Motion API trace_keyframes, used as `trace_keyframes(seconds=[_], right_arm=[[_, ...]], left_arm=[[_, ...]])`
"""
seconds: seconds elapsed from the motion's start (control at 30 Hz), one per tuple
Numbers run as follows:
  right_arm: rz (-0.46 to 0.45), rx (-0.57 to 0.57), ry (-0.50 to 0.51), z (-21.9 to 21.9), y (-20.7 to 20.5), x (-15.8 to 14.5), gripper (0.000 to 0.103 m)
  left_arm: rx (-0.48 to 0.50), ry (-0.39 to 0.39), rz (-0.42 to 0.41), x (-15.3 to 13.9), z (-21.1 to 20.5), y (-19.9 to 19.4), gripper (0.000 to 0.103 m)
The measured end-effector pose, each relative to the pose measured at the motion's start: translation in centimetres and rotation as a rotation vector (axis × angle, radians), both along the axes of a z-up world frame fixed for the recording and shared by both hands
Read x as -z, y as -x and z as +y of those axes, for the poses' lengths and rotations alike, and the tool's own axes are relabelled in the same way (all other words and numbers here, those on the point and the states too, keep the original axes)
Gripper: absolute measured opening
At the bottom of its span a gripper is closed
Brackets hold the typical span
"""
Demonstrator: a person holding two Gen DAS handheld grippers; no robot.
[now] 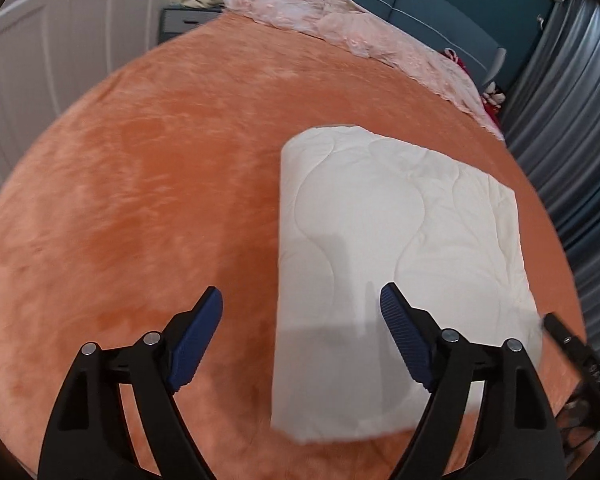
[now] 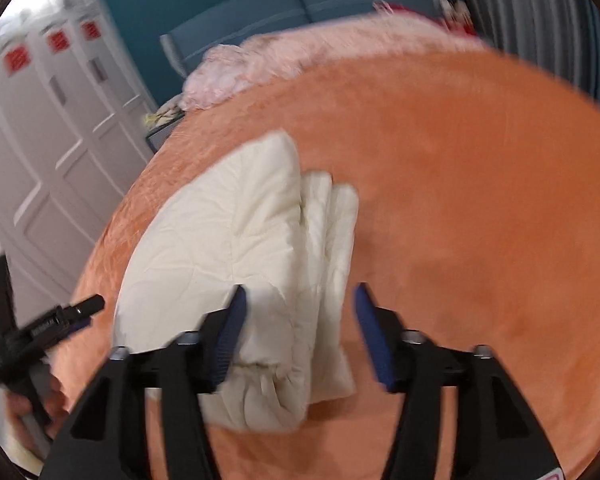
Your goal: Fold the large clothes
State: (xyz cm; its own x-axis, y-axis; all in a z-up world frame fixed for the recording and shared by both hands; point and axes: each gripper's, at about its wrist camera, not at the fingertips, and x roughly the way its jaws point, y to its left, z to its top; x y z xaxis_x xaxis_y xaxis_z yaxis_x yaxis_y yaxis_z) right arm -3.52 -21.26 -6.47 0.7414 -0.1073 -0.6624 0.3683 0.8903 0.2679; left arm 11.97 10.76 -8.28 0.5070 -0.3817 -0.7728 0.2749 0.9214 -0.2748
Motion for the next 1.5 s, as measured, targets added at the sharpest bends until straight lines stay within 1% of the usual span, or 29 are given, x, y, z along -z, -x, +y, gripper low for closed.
trace_keyframes(seconds=[0.03,0.07,0.1,0.17,0.23,0.3,0.37,0.47,0.53,0.67,0.77,0.87,1.07,1.13,1.17,1.2,1.23,1.3,1.33,1.4,1.43,1.5], right_arm=[[0.006,-0.03,0.045,0.7,0.1,-0.8,0.026],[0.013,-0.053,0.072,1.2,0.1,-1.1,0.013],[0.029,-0.089,0.101,2.0,-0.1,-1.5,0.003],[0.058,-0.138,0.14,3.3,-0.7,-1.7,0.002],[0.115,-0.184,0.187,4.7,-1.7,-0.8,0.002],[0.161,-0.197,0.217,5.5,-2.5,0.2,0.002],[0.2,-0.189,0.227,5.5,-3.6,1.1,0.002],[0.246,-0.162,0.187,4.4,-4.8,2.8,0.0],[0.257,-0.148,0.148,3.6,-5.4,3.8,0.0],[0.275,-0.137,0.112,2.9,-6.4,5.5,0.0],[0.283,-0.127,0.09,2.5,-7.1,6.5,0.0],[0.282,-0.122,0.089,2.3,-7.6,7.1,0.0],[0.266,-0.123,0.145,2.8,-8.2,7.7,0.0],[0.258,-0.138,0.154,2.9,-8.1,7.6,0.0],[0.258,-0.142,0.148,2.8,-8.1,7.3,0.0],[0.256,-0.141,0.134,2.6,-7.9,6.5,0.0],[0.232,-0.126,0.115,2.3,-7.5,5.3,0.0],[0.14,-0.097,0.06,1.6,-6.9,2.9,0.001],[0.098,-0.08,0.039,1.1,-7.0,1.6,0.001],[0.045,-0.059,0.021,0.1,-8.0,-0.2,0.003],[0.033,-0.052,0.017,-0.3,-9.0,-0.9,0.003],[0.032,-0.04,0.039,-0.7,-11.1,-1.2,0.004]], left_arm=[[0.006,-0.002,-0.007,-0.6,-0.2,0.9,0.077],[0.011,-0.006,-0.012,-0.9,-0.7,1.5,0.075],[0.017,-0.018,-0.018,-1.1,-1.2,2.1,0.074],[0.03,-0.046,-0.015,-1.1,-2.2,3.0,0.073],[0.044,-0.073,0.009,-0.4,-3.4,3.4,0.07],[0.046,-0.12,0.054,1.0,-4.5,3.3,0.068],[0.033,-0.144,0.087,2.4,-5.1,3.1,0.07],[0.014,-0.149,0.115,3.6,-5.3,2.8,0.073],[0.005,-0.168,0.116,4.0,-5.6,2.6,0.076],[-0.005,-0.198,0.132,4.9,-6.2,2.0,0.082],[-0.018,-0.188,0.157,5.6,-6.2,1.5,0.087],[-0.025,-0.174,0.172,6.1,-6.4,1.2,0.089],[-0.041,-0.171,0.175,6.9,-6.7,0.6,0.095],[-0.041,-0.164,0.187,6.7,-6.6,0.4,0.094],[-0.037,-0.153,0.191,6.1,-6.5,0.4,0.09],[-0.03,-0.136,0.19,5.5,-6.4,0.4,0.086],[-0.029,-0.123,0.186,4.6,-6.1,0.4,0.083],[-0.04,-0.088,0.132,2.3,-5.6,0.1,0.071],[-0.043,-0.082,0.102,1.1,-5.6,-0.4,0.068],[-0.046,-0.077,0.051,-0.7,-6.1,-1.9,0.068],[-0.046,-0.078,0.038,-1.2,-6.5,-2.6,0.068],[-0.044,-0.098,0.002,-1.8,-7.7,-4.7,0.068]])
